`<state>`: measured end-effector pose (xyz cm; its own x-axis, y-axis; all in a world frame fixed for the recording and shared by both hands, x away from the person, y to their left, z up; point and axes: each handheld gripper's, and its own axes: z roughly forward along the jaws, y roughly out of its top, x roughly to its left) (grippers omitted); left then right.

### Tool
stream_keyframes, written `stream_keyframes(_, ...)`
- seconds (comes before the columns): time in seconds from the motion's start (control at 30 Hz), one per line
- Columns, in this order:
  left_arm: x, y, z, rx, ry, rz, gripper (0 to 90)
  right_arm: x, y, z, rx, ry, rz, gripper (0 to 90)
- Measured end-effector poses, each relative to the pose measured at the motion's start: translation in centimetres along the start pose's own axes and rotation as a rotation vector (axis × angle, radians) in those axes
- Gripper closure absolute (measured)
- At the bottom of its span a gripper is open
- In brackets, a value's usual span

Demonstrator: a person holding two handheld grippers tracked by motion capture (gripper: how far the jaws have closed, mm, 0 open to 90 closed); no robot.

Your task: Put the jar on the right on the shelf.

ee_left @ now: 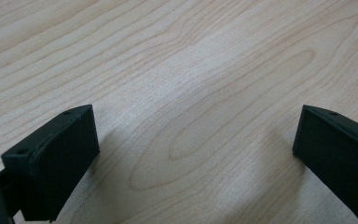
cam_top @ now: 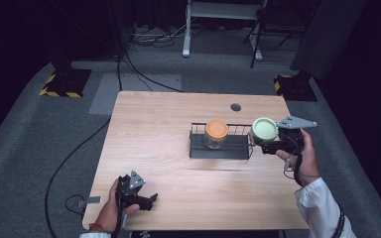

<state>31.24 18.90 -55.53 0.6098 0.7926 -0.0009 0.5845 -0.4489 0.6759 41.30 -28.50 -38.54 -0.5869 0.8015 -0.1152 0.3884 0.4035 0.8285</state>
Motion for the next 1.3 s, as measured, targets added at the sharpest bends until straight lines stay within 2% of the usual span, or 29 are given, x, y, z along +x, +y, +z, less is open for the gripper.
stream_keyframes(0.23,0.0,0.0,0.0,0.000,0.000,-0.001,0.0,0.0,1.0,0.9,-0.005,-0.001,-0.002,11.0)
stream_keyframes(0.63,0.0,0.0,0.0,0.000,0.000,-0.001,0.0,0.9,2.4,2.9,-0.010,0.011,-0.023,11.0)
stream_keyframes(1.0,0.0,0.0,0.0,0.000,0.000,-0.001,0.0,1.5,2.6,4.5,-0.002,0.006,-0.030,11.0)
stream_keyframes(1.3,0.0,0.0,0.0,0.000,0.000,0.001,0.0,1.4,2.0,6.0,0.017,0.003,-0.009,11.0)
